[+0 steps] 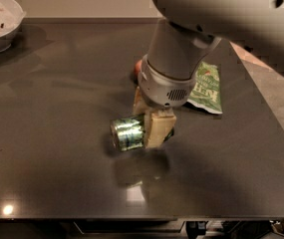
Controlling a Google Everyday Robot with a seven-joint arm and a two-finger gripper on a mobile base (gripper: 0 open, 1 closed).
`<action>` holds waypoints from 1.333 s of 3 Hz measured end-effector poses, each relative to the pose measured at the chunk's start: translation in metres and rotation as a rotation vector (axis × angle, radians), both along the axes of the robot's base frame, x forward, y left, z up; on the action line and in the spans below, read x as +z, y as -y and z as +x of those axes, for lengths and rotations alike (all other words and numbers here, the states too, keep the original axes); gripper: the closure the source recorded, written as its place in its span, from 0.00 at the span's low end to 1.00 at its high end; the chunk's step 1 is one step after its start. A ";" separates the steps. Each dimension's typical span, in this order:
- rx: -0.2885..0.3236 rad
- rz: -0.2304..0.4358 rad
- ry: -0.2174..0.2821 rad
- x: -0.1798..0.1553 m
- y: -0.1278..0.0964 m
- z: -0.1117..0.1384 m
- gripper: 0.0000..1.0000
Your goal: Pick green can
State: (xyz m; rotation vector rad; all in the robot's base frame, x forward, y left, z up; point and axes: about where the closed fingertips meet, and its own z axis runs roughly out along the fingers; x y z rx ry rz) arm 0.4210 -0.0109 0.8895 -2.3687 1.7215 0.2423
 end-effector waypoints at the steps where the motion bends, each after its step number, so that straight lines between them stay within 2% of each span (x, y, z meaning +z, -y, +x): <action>1: 0.009 0.040 0.004 0.032 0.004 0.001 1.00; 2: 0.012 0.072 0.015 0.056 0.006 0.003 1.00; 3: 0.021 0.132 0.054 0.091 0.009 0.010 1.00; 4: 0.019 0.139 0.071 0.093 0.006 0.012 1.00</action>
Offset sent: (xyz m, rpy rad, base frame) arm 0.0045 -0.0148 0.0820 0.0989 0.0002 0.0204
